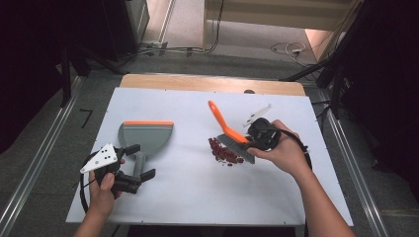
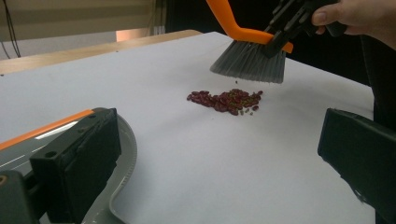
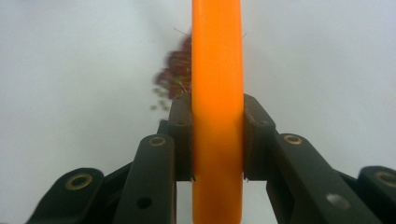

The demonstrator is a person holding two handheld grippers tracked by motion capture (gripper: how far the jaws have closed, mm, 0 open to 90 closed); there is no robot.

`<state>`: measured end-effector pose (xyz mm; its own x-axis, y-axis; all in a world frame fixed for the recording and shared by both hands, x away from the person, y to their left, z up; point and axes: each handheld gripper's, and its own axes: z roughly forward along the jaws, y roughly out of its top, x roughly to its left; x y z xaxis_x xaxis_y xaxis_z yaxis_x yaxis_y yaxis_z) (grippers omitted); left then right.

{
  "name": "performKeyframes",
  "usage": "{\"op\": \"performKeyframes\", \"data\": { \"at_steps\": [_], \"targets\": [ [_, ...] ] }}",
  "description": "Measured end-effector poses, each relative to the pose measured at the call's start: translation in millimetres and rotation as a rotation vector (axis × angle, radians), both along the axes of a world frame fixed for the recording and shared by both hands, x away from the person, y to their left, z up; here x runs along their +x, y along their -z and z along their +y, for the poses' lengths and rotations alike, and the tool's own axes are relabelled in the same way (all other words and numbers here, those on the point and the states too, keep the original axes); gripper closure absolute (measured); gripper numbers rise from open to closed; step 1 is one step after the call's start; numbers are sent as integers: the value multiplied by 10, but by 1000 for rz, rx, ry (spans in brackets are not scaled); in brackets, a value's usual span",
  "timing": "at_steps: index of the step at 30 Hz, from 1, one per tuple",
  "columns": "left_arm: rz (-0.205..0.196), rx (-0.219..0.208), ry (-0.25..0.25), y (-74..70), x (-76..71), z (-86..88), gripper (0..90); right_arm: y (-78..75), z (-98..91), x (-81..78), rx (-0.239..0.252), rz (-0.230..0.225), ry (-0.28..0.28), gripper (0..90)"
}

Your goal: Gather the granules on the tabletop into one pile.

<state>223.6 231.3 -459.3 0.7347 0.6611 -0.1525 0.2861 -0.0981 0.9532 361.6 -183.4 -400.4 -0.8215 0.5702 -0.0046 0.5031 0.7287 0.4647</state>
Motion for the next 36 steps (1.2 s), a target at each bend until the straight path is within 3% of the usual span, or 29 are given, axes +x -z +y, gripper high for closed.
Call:
{"op": "performKeyframes", "data": {
  "at_steps": [1, 2, 8, 11, 14, 18, 21, 24, 29, 33, 35, 36],
  "targets": [
    [0, -1, 0, 0, -1, -2, 6, 0, 0, 0, 0, 0, 0, 686],
    [-1, -1, -2, -2, -2, -4, 6, 12, -37, -7, 2, -7, 38, 686],
    [0, 7, 4, 3, 6, -17, 6, 180, -200, -73, -44, -42, 319, 686],
    [1, 7, 5, 3, 5, -27, 6, 299, -144, -72, -95, -32, 383, 687],
    [1, 6, 6, 3, 4, -25, 6, 313, -57, -75, -96, -35, 404, 687],
    [-1, 6, 6, 5, 8, -20, 6, 317, 133, -114, -127, -43, 361, 687],
    [-1, 9, 7, 4, 7, -13, 6, 287, 223, -131, -74, -5, 313, 687],
    [-3, 6, 4, -2, 1, -4, 6, 234, 268, -129, -90, -40, 306, 687],
    [-2, 1, 3, -3, 3, -3, 5, 189, 182, -44, -100, -66, 357, 686],
    [-2, 5, 4, -3, 4, -7, 6, 256, 125, 10, -145, -81, 415, 686],
    [-1, 3, 3, 0, 7, -8, 6, 310, 129, 15, -159, -71, 412, 686],
    [-1, 4, 2, 1, 8, -9, 6, 321, 142, 0, -142, -72, 405, 686]
  ]
}}
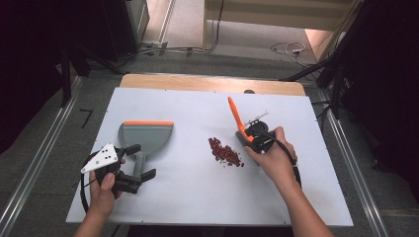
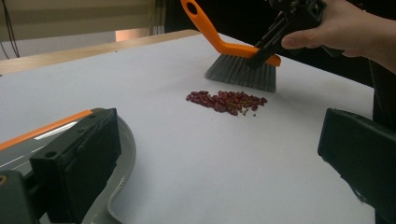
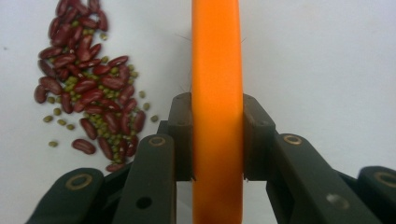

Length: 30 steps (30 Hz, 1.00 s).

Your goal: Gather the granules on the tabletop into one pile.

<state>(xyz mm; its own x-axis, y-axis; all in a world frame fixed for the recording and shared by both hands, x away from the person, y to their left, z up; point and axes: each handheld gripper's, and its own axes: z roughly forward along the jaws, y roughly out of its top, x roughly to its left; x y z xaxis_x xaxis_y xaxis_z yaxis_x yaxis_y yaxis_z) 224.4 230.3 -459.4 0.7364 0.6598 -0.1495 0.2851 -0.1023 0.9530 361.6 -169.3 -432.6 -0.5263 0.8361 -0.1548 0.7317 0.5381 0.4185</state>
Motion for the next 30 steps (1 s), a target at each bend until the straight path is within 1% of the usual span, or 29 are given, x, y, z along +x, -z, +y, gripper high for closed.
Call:
{"op": "performKeyframes", "data": {
  "at_steps": [1, 2, 3, 4, 6, 9, 11, 13, 15, 16, 20, 21, 23, 25, 26, 27, 28, 29, 30],
  "targets": [
    [0, 2, 1, 2, 2, -1, 6, 4, 29, -20, -8, 1, -6, 687],
    [2, 5, 2, 2, 3, -3, 6, 5, 67, -43, -26, -4, -4, 687],
    [2, 4, 2, 5, 5, -8, 6, 2, 105, -61, -30, -1, -6, 687],
    [3, 5, 4, 5, 5, -11, 6, 7, 139, -73, -22, 0, -13, 687],
    [2, 7, 6, 4, 2, -17, 6, 10, 214, -92, -36, -7, -15, 687],
    [1, 5, 6, 0, -4, -14, 6, 2, 290, -88, -21, 4, -32, 687],
    [-1, 3, 4, -3, -4, -4, 6, -2, 342, -86, -27, 2, -41, 687],
    [-2, 4, 3, -4, -4, 2, 6, -9, 390, -86, -4, 16, -59, 687],
    [-2, 5, 3, -5, -5, 4, 6, -12, 449, -96, -22, 10, -71, 687],
    [-3, 4, 3, -6, -7, 4, 6, -15, 469, -98, -22, 11, -76, 687],
    [-4, -1, 1, -9, -7, 13, 6, -45, 467, -82, -17, 6, -88, 686],
    [-4, -1, 1, -9, -7, 15, 6, -59, 452, -80, -6, 4, -84, 687],
    [-5, -4, 0, -8, -5, 18, 6, -95, 402, -81, 5, -7, -102, 687],
    [-4, -3, 0, -9, -5, 19, 6, -140, 327, -79, 25, -11, -136, 686],
    [-3, -2, -1, -10, -5, 17, 6, -168, 291, -90, 38, -11, -163, 686],
    [-3, -4, -1, -9, -5, 16, 6, -189, 248, -98, 58, -16, -213, 686],
    [-4, -2, 0, -10, -6, 15, 6, -213, 207, -109, 76, -13, -256, 686],
    [-4, -1, 0, -10, -6, 13, 6, -236, 175, -132, 76, -16, -305, 686],
    [-3, 1, 0, -9, -5, 11, 6, -259, 147, -160, 73, -6, -359, 687]
  ]
}}
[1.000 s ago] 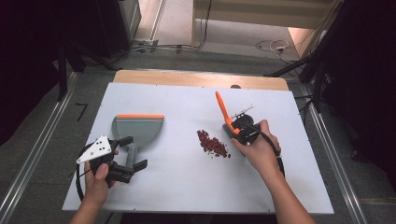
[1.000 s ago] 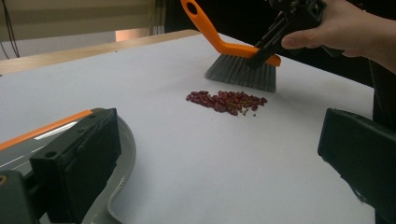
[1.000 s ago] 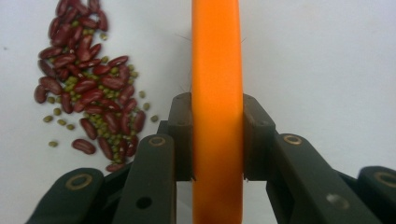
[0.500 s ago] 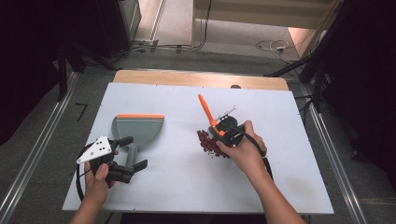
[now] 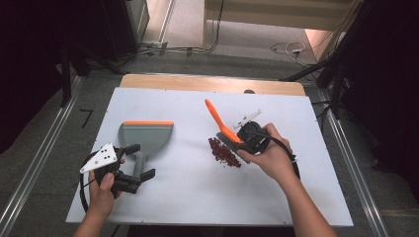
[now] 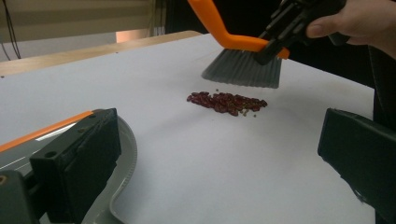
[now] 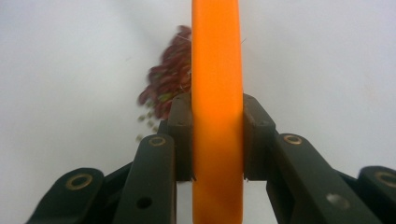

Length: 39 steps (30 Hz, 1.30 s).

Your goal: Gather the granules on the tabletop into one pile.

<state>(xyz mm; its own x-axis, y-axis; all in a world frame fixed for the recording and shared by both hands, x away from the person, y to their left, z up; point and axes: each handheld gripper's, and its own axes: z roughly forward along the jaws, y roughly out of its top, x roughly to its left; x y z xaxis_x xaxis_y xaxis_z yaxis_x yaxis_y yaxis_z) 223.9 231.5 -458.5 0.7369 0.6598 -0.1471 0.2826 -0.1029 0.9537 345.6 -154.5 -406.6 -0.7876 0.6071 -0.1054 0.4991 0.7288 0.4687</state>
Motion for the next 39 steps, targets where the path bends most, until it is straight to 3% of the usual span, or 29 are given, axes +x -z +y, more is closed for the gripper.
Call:
{"op": "performKeyframes", "data": {
  "at_steps": [6, 7, 9, 10, 13, 17, 22, 30, 35, 39],
  "targets": [
    [3, 2, 0, 4, 3, -18, 6, -29, -82, -162, -43, -2, -313, 686],
    [3, 1, 0, 4, 3, -19, 6, -6, -73, -191, -40, 27, -351, 686],
    [2, 0, 0, 4, 1, -21, 6, 59, -47, -219, -55, 43, -424, 687],
    [3, -1, 0, 5, 1, -22, 6, 95, -24, -220, -66, 61, -438, 687],
    [3, 0, 1, 5, -1, -21, 6, 189, 25, -166, -93, 77, -458, 687],
    [3, 1, -1, 5, -1, -9, 6, 246, 42, -45, -59, 83, -464, 686],
    [3, 2, 0, 7, 1, -8, 6, 246, 53, 98, -50, 108, -473, 687],
    [3, 0, 0, 8, 1, -10, 6, 246, 70, 214, -44, 107, -467, 687],
    [3, 1, 3, 8, 1, -17, 6, 239, 71, 261, -48, 80, -441, 686],
    [4, 4, 3, 11, 5, -16, 6, 244, 66, 294, -37, 92, -439, 686]
  ]
}}
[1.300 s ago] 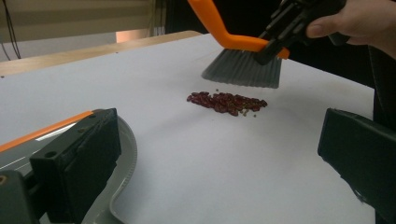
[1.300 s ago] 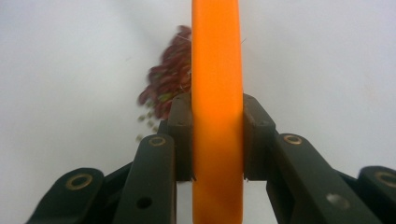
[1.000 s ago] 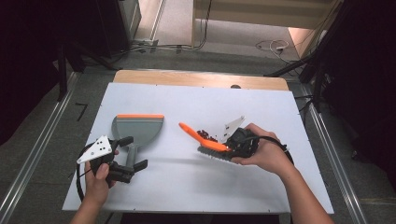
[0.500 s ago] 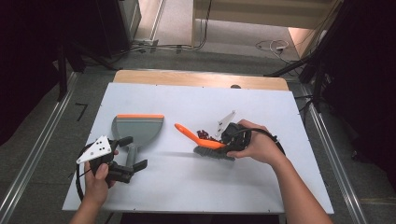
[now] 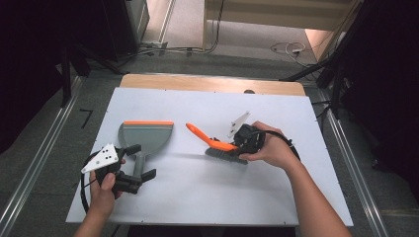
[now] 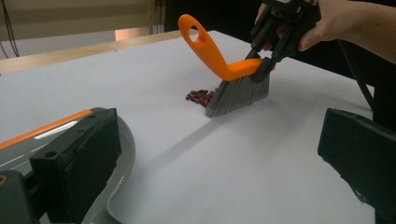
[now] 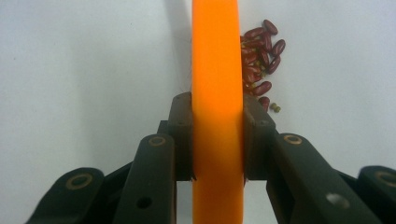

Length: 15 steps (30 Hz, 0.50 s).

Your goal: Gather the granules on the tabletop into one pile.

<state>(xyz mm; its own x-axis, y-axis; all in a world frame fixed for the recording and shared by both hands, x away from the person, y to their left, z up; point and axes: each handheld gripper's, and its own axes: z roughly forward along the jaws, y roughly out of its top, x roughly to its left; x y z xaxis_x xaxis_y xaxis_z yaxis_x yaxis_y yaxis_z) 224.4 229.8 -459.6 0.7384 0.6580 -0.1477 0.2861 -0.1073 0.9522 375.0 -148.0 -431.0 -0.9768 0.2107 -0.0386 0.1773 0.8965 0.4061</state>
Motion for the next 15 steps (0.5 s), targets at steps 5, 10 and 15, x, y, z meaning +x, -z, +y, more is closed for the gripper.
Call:
{"op": "performKeyframes", "data": {
  "at_steps": [5, 10, 15],
  "targets": [
    [2, -3, 1, 5, 2, -7, 6, -11, 29, 9, -3, -15, 4, 687],
    [1, -5, -3, 2, 3, 5, 6, -51, 30, -39, -1, -16, 6, 686],
    [1, -2, 1, 3, 3, -5, 6, -128, -6, -96, 22, -37, 16, 686]
  ]
}}
